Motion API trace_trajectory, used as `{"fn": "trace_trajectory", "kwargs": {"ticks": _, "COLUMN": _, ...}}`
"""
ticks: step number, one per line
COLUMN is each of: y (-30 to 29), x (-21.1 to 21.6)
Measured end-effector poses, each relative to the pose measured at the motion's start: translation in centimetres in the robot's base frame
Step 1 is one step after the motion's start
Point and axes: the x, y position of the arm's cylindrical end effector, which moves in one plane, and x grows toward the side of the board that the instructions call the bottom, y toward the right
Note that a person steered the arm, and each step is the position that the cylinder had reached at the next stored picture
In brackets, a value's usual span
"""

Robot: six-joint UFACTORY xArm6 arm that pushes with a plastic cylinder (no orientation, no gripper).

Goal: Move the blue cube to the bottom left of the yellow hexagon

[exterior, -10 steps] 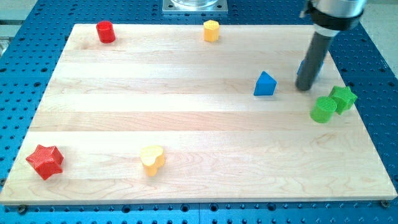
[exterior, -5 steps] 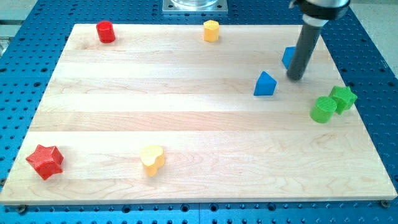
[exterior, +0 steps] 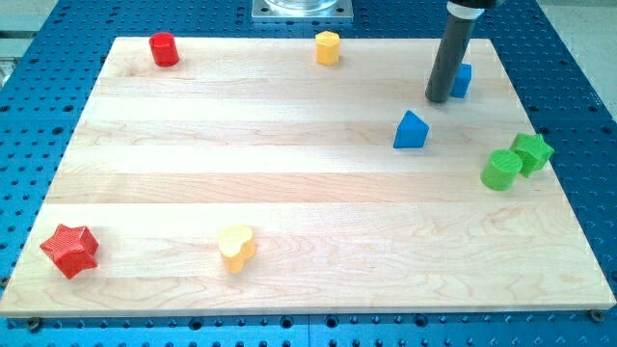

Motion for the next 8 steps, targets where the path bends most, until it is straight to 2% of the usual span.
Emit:
{"fn": "trace_trajectory", "kwargs": {"ticks": 2, "y": 1.4, "x": -0.4}}
{"fn": "trace_trajectory", "kwargs": {"ticks": 3, "y": 0.2, "x": -1.1}}
{"fn": "trace_trajectory", "kwargs": {"ticks": 4, "y": 1.6, "x": 0.0}}
{"fn": "trace_trajectory", "kwargs": {"ticks": 5, "y": 5.3, "x": 2.7}}
{"fn": "trace_trajectory", "kwargs": {"ticks": 6, "y": 6.0, "x": 0.0}}
{"fn": "trace_trajectory", "kwargs": {"ticks": 8, "y": 7.3, "x": -1.0}}
